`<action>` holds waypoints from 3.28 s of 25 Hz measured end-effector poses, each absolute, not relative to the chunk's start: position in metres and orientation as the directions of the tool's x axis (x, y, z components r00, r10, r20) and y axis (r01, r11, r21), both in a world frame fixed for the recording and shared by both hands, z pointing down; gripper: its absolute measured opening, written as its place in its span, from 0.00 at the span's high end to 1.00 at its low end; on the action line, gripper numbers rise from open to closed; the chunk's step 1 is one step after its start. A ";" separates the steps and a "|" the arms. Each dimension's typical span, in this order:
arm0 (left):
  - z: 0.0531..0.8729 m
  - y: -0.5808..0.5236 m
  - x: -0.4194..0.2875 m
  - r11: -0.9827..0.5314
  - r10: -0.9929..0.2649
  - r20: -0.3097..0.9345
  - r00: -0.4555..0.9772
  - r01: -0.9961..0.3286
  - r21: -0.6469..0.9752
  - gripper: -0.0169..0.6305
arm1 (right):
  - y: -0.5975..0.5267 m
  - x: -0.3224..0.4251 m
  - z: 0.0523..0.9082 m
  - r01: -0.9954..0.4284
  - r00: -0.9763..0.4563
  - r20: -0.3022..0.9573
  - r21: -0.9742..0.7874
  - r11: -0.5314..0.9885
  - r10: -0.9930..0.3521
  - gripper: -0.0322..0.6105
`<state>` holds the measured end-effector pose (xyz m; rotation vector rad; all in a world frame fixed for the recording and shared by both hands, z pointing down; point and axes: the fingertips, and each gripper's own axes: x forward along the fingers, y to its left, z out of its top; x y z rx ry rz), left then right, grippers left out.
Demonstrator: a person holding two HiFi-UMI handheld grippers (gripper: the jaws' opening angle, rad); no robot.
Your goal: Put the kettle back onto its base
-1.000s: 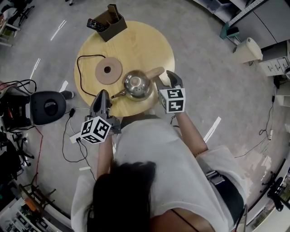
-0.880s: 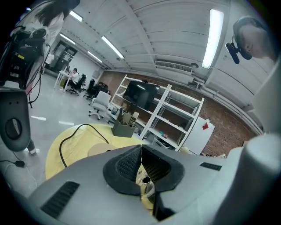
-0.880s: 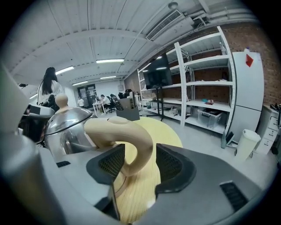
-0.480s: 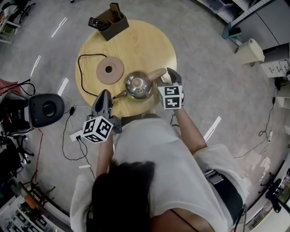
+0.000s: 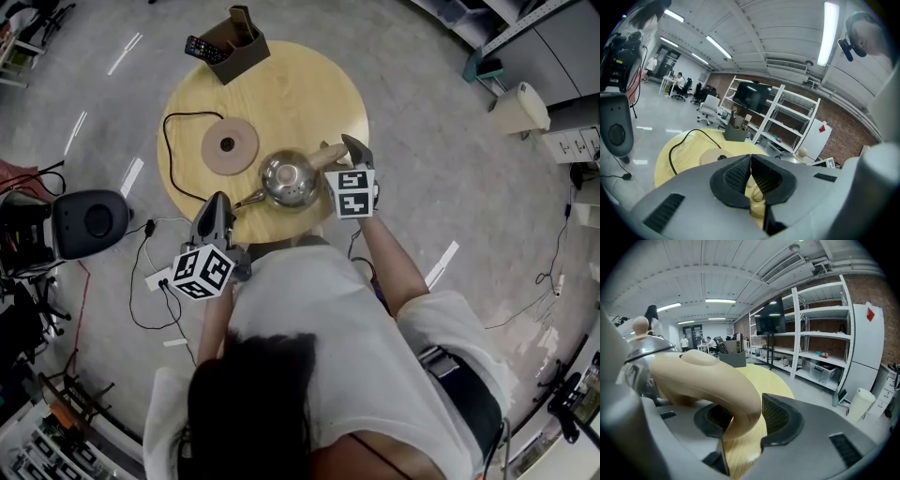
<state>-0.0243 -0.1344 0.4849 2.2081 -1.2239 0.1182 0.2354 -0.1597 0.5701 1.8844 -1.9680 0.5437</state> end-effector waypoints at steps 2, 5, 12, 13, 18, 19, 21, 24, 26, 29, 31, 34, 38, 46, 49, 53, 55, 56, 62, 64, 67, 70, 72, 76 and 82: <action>0.486 -0.137 -0.026 -0.383 -0.742 0.356 0.569 -0.794 0.472 0.93 | -0.164 0.235 0.571 -0.999 -0.044 0.504 -0.015 0.043 -0.863 0.66; 0.487 -0.139 -0.029 -0.356 -0.750 0.349 0.562 -0.788 0.503 0.93 | -0.168 0.235 0.571 -0.999 -0.043 0.501 -0.009 0.044 -0.865 0.67; 0.486 -0.138 -0.033 -0.354 -0.754 0.355 0.553 -0.797 0.489 0.93 | -0.169 0.231 0.570 -0.998 -0.062 0.486 -0.014 0.063 -0.872 0.74; 0.487 -0.138 -0.034 -0.351 -0.756 0.356 0.550 -0.798 0.490 0.93 | -0.169 0.231 0.570 -0.998 -0.066 0.488 -0.015 0.067 -0.871 0.77; 0.488 -0.135 -0.042 -0.331 -0.766 0.358 0.534 -0.805 0.493 0.93 | -0.169 0.230 0.571 -0.998 -0.055 0.499 -0.028 0.048 -0.865 0.78; 0.489 -0.135 -0.043 -0.325 -0.768 0.357 0.531 -0.805 0.497 0.93 | -0.168 0.231 0.571 -0.999 -0.047 0.499 -0.028 0.038 -0.865 0.79; 0.489 -0.134 -0.044 -0.318 -0.773 0.354 0.526 -0.805 0.501 0.93 | -0.166 0.232 0.572 -0.999 -0.034 0.501 -0.030 0.022 -0.865 0.79; 0.489 -0.135 -0.047 -0.318 -0.776 0.351 0.524 -0.806 0.500 0.93 | -0.165 0.231 0.573 -0.999 -0.025 0.506 -0.037 0.007 -0.862 0.79; 0.489 -0.135 -0.045 -0.324 -0.772 0.355 0.527 -0.807 0.494 0.93 | -0.164 0.231 0.573 -0.999 -0.018 0.509 -0.042 -0.004 -0.861 0.79; 0.488 -0.135 -0.040 -0.346 -0.763 0.360 0.536 -0.810 0.473 0.93 | -0.161 0.232 0.572 -0.998 0.001 0.510 -0.049 -0.031 -0.860 0.79; 0.487 -0.136 -0.038 -0.358 -0.759 0.363 0.540 -0.812 0.460 0.93 | -0.161 0.233 0.572 -0.997 0.010 0.509 -0.058 -0.045 -0.861 0.79; 0.487 -0.135 -0.038 -0.358 -0.758 0.366 0.540 -0.813 0.459 0.93 | -0.160 0.234 0.572 -0.996 0.023 0.512 -0.063 -0.065 -0.859 0.79; 0.489 -0.135 -0.041 -0.344 -0.761 0.372 0.531 -0.817 0.462 0.93 | -0.158 0.236 0.571 -0.992 0.050 0.512 -0.077 -0.104 -0.858 0.79; 0.489 -0.137 -0.046 -0.333 -0.768 0.371 0.522 -0.820 0.465 0.93 | -0.175 0.236 0.552 -0.986 0.037 0.478 -0.127 -0.111 -0.878 0.79; 0.490 -0.140 -0.048 -0.329 -0.771 0.368 0.520 -0.820 0.469 0.93 | -0.186 0.234 0.537 -0.985 0.039 0.458 -0.133 -0.112 -0.888 0.79; 0.486 -0.145 -0.051 -0.314 -0.781 0.350 0.517 -0.810 0.496 0.93 | -0.202 0.232 0.518 -0.984 0.046 0.440 -0.134 -0.116 -0.897 0.79; 0.481 -0.148 -0.053 -0.308 -0.790 0.330 0.516 -0.800 0.514 0.93 | -0.209 0.230 0.512 -0.985 0.058 0.435 -0.119 -0.121 -0.899 0.79; 0.480 -0.150 -0.054 -0.308 -0.794 0.324 0.515 -0.799 0.517 0.93 | -0.212 0.229 0.509 -0.986 0.063 0.435 -0.114 -0.125 -0.898 0.79; 0.474 -0.158 -0.065 -0.267 -0.818 0.300 0.492 -0.784 0.560 0.93 | -0.231 0.219 0.504 -0.985 0.075 0.446 -0.107 -0.137 -0.892 0.79; 0.473 -0.160 -0.068 -0.267 -0.820 0.300 0.487 -0.789 0.553 0.93 | -0.239 0.212 0.503 -0.986 0.069 0.447 -0.103 -0.129 -0.892 0.79; 0.472 -0.164 -0.078 -0.245 -0.832 0.297 0.469 -0.790 0.562 0.93 | -0.253 0.198 0.499 -0.990 0.050 0.441 -0.097 -0.103 -0.896 0.79; 0.474 -0.163 -0.089 -0.224 -0.837 0.303 0.456 -0.791 0.569 0.93 | -0.264 0.181 0.496 -0.992 0.031 0.436 -0.094 -0.080 -0.900 0.79; 0.476 -0.162 -0.097 -0.209 -0.842 0.307 0.443 -0.794 0.571 0.93 | -0.270 0.171 0.497 -0.994 0.017 0.434 -0.092 -0.064 -0.901 0.79; 0.480 -0.163 -0.114 -0.175 -0.858 0.313 0.408 -0.804 0.569 0.93 | -0.282 0.153 0.500 -0.996 -0.004 0.429 -0.082 -0.035 -0.903 0.79; 0.480 -0.168 -0.133 -0.155 -0.869 0.309 0.387 -0.804 0.574 0.93 | -0.299 0.133 0.505 -0.998 -0.019 0.431 -0.066 -0.011 -0.902 0.79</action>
